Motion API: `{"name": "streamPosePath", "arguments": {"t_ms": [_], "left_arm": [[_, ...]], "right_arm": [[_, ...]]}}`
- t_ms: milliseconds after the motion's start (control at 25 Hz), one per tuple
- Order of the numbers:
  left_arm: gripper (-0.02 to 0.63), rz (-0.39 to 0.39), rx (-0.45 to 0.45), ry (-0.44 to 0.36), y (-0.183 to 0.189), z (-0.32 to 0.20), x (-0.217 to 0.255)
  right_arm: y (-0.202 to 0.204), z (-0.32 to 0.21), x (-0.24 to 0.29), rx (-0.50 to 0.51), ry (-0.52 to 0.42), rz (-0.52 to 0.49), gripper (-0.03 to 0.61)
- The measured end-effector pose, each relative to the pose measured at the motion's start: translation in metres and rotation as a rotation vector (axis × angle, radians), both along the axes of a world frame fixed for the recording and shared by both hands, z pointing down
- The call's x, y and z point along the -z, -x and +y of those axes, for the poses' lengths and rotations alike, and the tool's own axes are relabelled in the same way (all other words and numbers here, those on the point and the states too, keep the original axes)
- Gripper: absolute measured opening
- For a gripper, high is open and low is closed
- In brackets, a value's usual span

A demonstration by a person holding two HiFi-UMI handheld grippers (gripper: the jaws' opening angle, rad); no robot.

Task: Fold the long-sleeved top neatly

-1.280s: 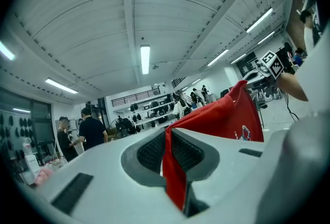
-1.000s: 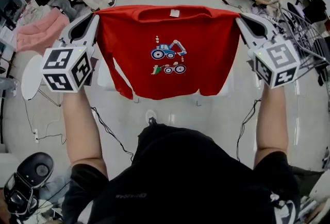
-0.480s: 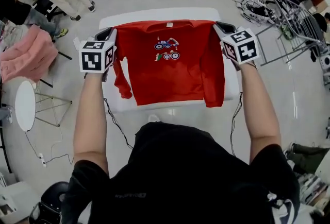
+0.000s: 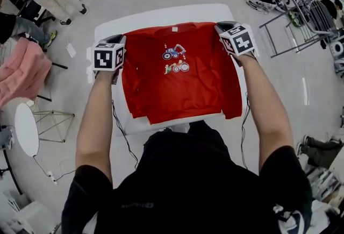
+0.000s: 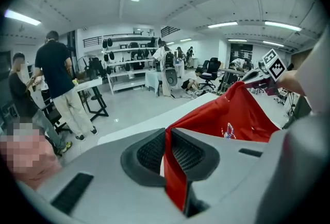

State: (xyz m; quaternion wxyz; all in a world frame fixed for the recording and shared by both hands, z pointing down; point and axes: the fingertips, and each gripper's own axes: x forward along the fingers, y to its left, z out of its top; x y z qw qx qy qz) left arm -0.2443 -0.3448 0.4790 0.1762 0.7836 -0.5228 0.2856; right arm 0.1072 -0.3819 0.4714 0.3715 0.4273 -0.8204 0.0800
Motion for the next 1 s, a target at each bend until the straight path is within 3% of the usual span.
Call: {"name": "streamPosePath", "arguments": {"t_ms": [360, 640, 760, 840, 920, 1000], "left_arm": [[0.034, 0.006, 0.124, 0.165, 0.016, -0.061, -0.066], [0.035, -0.051, 0.183, 0.290, 0.023, -0.080, -0.133], [0.037, -0.042, 0.185, 0.308, 0.022, -0.083, -0.149], [0.078, -0.011, 0.172, 0.301, 0.019, -0.084, -0.151], [0.127, 0.034, 0.151, 0.277, 0.016, -0.081, -0.145], [0.135, 0.075, 0.127, 0.238, 0.017, -0.073, -0.132]], "right_arm": [[0.019, -0.088, -0.083, 0.087, 0.157, -0.012, 0.029], [0.033, -0.118, -0.150, 0.147, 0.248, 0.036, 0.031], [0.037, -0.120, -0.165, 0.158, 0.266, 0.045, 0.037], [0.036, -0.119, -0.170, 0.166, 0.280, 0.033, 0.067], [0.032, -0.116, -0.165, 0.171, 0.292, -0.032, 0.135], [0.021, -0.113, -0.150, 0.140, 0.298, -0.153, 0.166]]}}
